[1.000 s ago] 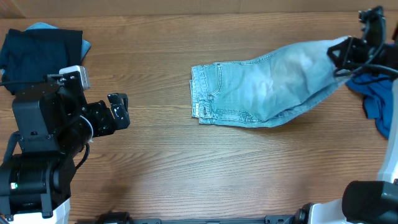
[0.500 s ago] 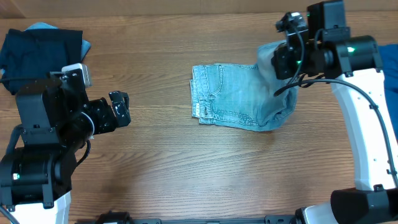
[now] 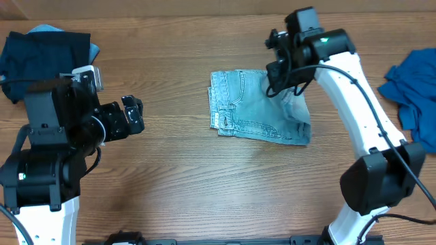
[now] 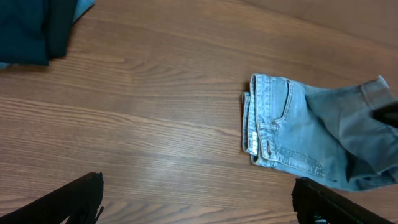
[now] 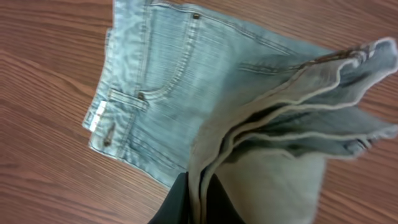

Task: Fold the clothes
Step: 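Lay the folded end onto the left half and release with right gripper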

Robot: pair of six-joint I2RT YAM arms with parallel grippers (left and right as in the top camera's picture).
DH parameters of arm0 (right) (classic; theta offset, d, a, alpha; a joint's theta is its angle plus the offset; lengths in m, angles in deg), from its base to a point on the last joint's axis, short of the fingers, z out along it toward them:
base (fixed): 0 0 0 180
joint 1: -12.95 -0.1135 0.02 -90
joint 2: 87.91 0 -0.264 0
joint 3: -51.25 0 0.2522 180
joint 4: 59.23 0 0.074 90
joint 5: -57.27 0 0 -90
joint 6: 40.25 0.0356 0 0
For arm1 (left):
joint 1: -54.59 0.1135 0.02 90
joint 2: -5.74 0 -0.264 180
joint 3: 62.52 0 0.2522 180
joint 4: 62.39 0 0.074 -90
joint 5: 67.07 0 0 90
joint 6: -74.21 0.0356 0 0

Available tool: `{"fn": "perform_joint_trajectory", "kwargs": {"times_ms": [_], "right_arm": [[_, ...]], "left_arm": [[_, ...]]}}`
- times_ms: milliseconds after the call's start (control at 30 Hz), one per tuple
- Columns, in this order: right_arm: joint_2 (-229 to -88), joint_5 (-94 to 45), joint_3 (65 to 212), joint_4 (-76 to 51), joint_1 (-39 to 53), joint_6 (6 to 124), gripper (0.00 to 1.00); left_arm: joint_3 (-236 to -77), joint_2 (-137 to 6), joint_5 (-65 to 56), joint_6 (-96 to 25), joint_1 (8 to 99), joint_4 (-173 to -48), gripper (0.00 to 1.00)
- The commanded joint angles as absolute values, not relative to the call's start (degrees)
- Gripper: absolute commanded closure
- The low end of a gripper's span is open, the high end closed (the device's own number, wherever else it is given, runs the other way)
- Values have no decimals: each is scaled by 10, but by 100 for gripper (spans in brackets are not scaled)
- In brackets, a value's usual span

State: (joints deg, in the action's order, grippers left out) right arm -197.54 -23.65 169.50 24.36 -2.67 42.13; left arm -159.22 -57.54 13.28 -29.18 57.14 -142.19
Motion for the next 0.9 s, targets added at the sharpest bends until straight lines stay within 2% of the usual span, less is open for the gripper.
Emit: {"fn": "perform_joint_trajectory", "kwargs": {"times_ms": [0,567,867], "right_arm": [[-1990,-237,1711,228,-55,445,96],[-2060,-237,1711,190,-172,471,96],[-2081,-237,1711,176,-183,486,96]], "left_arm": [[-1597,-585,130,-290,568,-1422,0],[-1597,-632,130,-291,568,-1424,0],[-1597,-644,133,-290,568,-1499,0]]}}
